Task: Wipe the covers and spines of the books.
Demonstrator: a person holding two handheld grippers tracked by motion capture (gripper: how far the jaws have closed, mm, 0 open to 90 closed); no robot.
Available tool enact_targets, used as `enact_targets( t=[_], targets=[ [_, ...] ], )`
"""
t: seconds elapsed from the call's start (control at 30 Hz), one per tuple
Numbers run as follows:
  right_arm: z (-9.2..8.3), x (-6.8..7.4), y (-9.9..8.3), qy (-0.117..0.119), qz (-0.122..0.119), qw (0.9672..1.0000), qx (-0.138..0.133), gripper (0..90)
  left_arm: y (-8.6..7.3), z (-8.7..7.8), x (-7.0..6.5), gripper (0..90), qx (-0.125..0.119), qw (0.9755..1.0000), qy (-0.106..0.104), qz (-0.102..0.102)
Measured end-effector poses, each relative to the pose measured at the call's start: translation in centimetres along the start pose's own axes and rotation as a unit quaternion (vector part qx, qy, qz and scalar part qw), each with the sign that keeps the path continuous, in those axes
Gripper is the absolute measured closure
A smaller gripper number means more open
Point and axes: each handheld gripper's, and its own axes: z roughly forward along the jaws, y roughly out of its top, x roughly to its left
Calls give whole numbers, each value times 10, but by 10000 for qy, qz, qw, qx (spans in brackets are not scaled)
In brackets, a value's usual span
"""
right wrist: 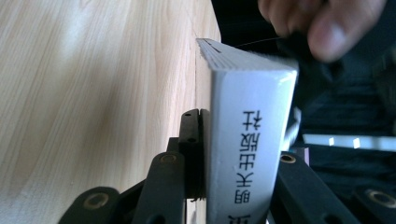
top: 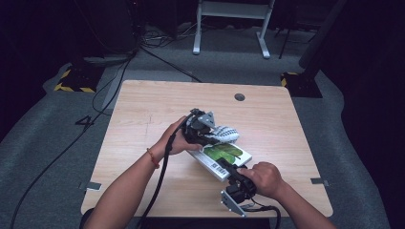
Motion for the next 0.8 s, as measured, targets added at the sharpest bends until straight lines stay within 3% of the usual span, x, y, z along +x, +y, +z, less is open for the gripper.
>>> enact_targets(
  t=[0.1, 0.23, 0.27, 0.3, 0.33, 0.37, 0.43, 0.53, 0.6, 0.67, 0.73, 0.8],
  targets=[
    [-2, -5, -8, 14, 197, 9998, 67, 754, -13, -15, -6, 808, -128, 9997, 214, 6],
    [0, -10, -17, 55, 457, 9989, 88, 754, -24, -27, -15, 808, -258, 9992, 300, 85],
    [0, -12, -19, 115, 456, 9988, 121, 754, -27, -28, -18, 808, -251, 9989, 369, 112],
    [0, -13, -21, 43, 556, 9984, 103, 754, -30, -29, -22, 808, -180, 9985, 485, 192],
    [0, -16, -23, 138, 752, 9971, 37, 754, -32, -29, -24, 805, -114, 9979, 606, 212],
    [0, -16, -23, 138, 752, 9971, 37, 754, -35, -29, -25, 805, -82, 9970, 737, 215],
    [1, -18, -24, 47, 793, 9968, 47, 754, -43, -29, -21, 804, -157, 9966, 812, 43],
    [0, -19, -27, 206, 945, 9953, 21, 754, -53, -29, -12, 803, -143, 9945, 1025, -134],
    [-1, -21, -31, 298, 1175, 9926, -28, 754, -58, -29, -9, 798, -212, 9932, 1118, -236],
    [-1, -25, -37, 388, 1413, 9891, -132, 754, -61, -32, -8, 790, -360, 9937, 1045, -207],
    [-3, -31, -44, 537, 1818, 9815, -284, 754, -58, -34, -15, 775, -421, 9936, 1044, -10],
    [-4, -36, -49, 654, 2076, 9752, -401, 754, -54, -36, -22, 767, -485, 9935, 1017, 140]
  ],
)
